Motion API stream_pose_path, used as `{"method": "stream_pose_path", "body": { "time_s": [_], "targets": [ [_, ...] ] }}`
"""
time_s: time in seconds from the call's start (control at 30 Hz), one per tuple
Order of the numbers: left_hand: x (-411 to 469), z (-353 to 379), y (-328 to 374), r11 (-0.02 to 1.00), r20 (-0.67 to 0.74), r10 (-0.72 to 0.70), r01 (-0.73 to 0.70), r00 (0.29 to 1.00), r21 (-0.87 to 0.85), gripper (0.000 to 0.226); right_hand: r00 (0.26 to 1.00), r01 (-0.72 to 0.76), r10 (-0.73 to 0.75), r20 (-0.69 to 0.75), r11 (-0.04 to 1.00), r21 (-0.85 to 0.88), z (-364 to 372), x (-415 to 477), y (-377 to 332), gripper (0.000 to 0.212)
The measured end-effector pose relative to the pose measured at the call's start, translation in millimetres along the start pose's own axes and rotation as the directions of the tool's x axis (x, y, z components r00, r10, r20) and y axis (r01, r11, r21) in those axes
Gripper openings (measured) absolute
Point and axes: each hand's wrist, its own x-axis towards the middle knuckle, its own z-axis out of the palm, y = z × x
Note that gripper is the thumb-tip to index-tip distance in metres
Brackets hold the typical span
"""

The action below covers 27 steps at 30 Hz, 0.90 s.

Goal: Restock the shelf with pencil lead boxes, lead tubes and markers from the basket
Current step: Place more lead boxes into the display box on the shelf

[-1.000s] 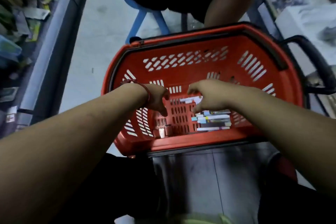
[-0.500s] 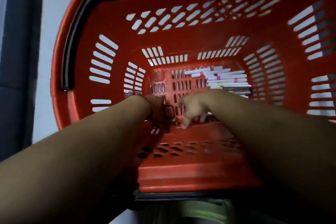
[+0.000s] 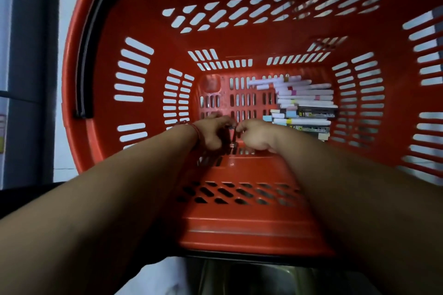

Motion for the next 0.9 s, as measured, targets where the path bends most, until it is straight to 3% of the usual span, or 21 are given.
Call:
{"method": "stream_pose_path", "body": {
  "time_s": [0.1,0.23,0.43,0.67,0.9],
  "targets": [
    [2,8,7,0.999,-0.030,0.041,-0.042,0.999,-0.019,0.068,1.000,-0.007,0.007,0.000,0.999,0.033,-1,5,3,0.034],
    [11,19,11,0.982,-0.085,0.094,-0.079,0.992,0.173,0.074,1.000,0.010,-0.010,0.005,1.000,0.028,-4,4,3,0.029],
    [14,18,12,0.948,0.003,0.114,-0.109,0.994,0.298,0.057,0.997,-0.040,0.042,-0.063,0.999,0.030,-16,4,10,0.025],
    [15,5,10,0.976,0.124,0.071,-0.095,0.990,0.198,0.036,0.996,-0.040,0.037,-0.085,0.999,-0.028,-26,-1,12,0.029],
    [16,4,7,0.991,0.111,0.084,-0.094,0.990,0.091,0.029,0.997,0.004,-0.013,-0.081,0.993,-0.116,-29,-5,10,0.030]
  ]
}}
